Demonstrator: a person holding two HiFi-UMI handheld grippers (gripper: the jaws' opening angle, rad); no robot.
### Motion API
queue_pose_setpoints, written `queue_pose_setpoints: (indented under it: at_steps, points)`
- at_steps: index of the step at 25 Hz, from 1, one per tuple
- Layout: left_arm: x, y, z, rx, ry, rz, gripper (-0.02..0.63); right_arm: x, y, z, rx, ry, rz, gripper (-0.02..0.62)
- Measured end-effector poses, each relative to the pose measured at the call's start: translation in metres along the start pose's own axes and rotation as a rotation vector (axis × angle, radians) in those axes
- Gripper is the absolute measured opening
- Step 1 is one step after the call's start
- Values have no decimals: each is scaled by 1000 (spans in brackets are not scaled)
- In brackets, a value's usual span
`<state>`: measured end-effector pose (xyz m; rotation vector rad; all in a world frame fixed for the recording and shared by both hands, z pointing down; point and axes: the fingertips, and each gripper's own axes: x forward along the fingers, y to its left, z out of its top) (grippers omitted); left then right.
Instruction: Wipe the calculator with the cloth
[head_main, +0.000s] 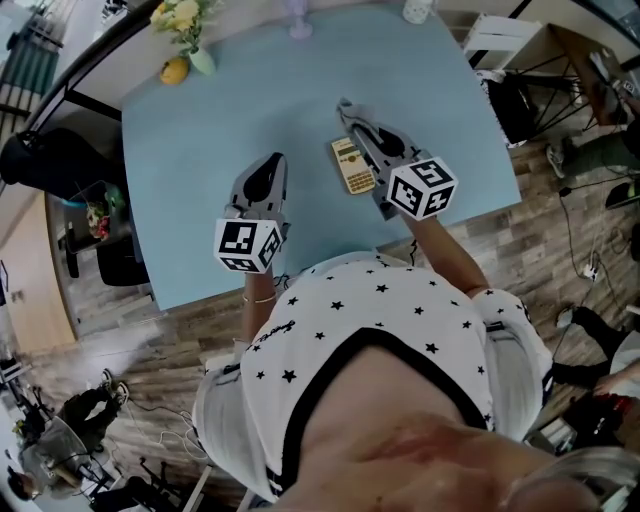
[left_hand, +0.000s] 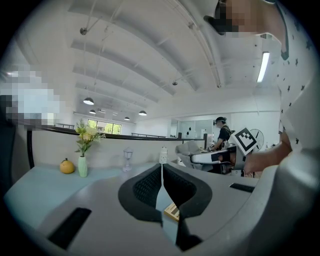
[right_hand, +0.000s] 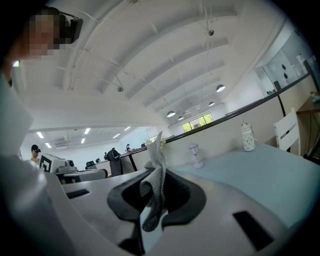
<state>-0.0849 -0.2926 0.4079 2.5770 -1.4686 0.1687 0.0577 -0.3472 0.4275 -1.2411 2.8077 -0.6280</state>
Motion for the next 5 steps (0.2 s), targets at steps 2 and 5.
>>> queue_pose_setpoints:
  at_steps: [2, 5]
  points:
    - [0, -1, -1, 6, 4, -2, 35, -1, 1, -1, 8, -7, 4, 43]
    - [0, -3, -2, 17, 16, -9, 35, -2, 0, -2, 22, -19, 8, 43]
